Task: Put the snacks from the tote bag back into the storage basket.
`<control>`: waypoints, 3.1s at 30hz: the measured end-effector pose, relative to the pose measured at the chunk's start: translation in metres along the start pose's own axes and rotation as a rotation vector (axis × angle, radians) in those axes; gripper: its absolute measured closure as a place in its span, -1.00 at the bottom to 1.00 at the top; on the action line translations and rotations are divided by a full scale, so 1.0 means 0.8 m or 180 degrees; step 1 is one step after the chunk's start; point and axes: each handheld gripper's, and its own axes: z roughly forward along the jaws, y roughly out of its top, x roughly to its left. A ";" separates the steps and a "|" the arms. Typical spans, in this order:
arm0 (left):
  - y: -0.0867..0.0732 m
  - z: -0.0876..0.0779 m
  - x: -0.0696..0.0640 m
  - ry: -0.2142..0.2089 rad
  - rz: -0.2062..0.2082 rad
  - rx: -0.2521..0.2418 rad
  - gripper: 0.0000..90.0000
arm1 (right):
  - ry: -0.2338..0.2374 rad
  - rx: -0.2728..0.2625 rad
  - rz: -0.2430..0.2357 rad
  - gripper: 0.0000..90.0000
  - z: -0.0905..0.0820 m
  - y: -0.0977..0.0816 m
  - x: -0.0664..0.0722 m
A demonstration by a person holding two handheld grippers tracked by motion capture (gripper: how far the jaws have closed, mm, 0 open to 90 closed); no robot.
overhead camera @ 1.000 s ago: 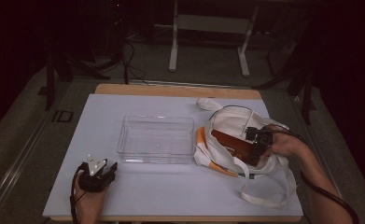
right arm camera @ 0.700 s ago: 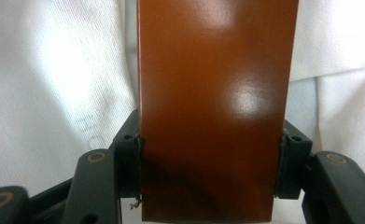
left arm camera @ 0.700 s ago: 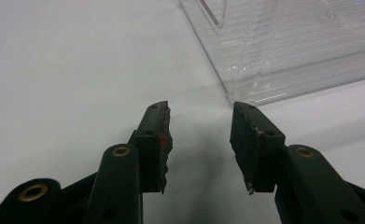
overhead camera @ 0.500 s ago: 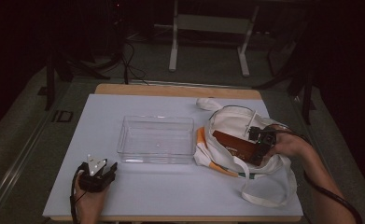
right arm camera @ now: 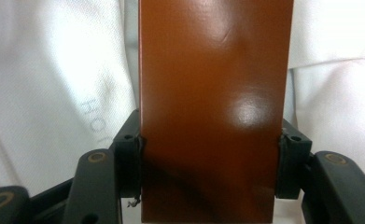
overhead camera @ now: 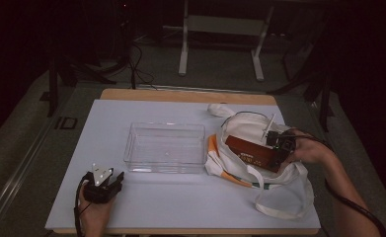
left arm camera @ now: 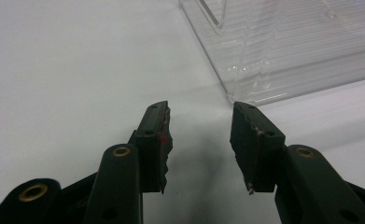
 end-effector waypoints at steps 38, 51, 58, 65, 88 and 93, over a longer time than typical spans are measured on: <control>0.000 0.000 0.000 0.0006 -0.0007 -0.0003 0.29 | -0.0189 -0.0204 -0.0080 -0.05 -0.063 -0.014 0.006; 0.000 0.000 0.000 0.0009 -0.0006 -0.0006 0.29 | -0.0233 -0.0339 -0.0142 -0.05 -0.084 -0.014 0.012; 0.000 0.000 0.000 0.0007 -0.0006 -0.0002 0.29 | -0.0237 -0.0398 -0.0166 -0.05 -0.091 -0.010 0.015; 0.000 0.000 0.000 0.0005 -0.0007 -0.0003 0.29 | -0.0236 -0.0477 -0.0219 -0.05 -0.099 -0.005 0.018; 0.000 0.000 0.000 0.0001 -0.0012 -0.0008 0.29 | -0.0264 -0.0514 -0.0457 -0.05 -0.105 0.036 0.032; 0.000 0.000 0.000 0.0002 -0.0018 -0.0014 0.29 | -0.0262 -0.0499 -0.0497 -0.05 -0.107 0.044 0.035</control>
